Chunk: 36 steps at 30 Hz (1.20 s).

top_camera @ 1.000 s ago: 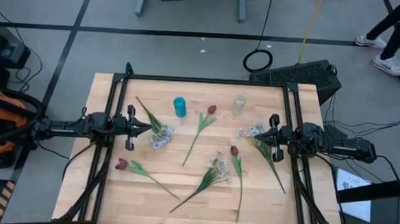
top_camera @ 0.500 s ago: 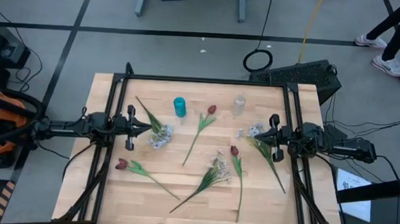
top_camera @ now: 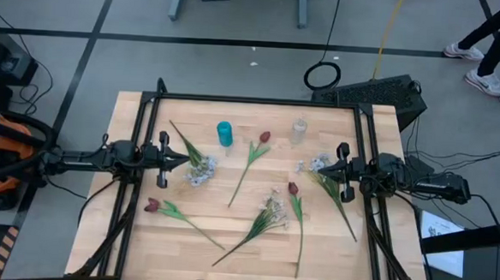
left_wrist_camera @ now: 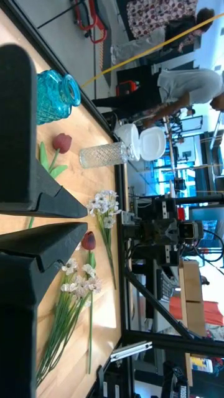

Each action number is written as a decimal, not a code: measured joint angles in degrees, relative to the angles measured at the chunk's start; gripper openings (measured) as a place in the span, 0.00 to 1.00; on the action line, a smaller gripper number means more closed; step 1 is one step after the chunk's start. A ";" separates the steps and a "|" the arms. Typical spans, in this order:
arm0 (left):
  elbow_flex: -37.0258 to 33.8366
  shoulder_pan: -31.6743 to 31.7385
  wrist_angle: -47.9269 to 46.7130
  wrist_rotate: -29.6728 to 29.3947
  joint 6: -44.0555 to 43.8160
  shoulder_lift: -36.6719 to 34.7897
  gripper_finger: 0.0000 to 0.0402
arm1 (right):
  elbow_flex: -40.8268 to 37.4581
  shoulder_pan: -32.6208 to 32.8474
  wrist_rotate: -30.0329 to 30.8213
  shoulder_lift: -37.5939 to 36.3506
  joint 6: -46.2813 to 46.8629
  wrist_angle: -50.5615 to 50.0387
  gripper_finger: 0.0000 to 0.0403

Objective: Sort flowers into vase by color

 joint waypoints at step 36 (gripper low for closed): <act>-0.02 0.00 4.02 -0.07 0.00 0.00 0.08 | 49.45 0.08 7.65 26.53 5.36 -29.32 0.00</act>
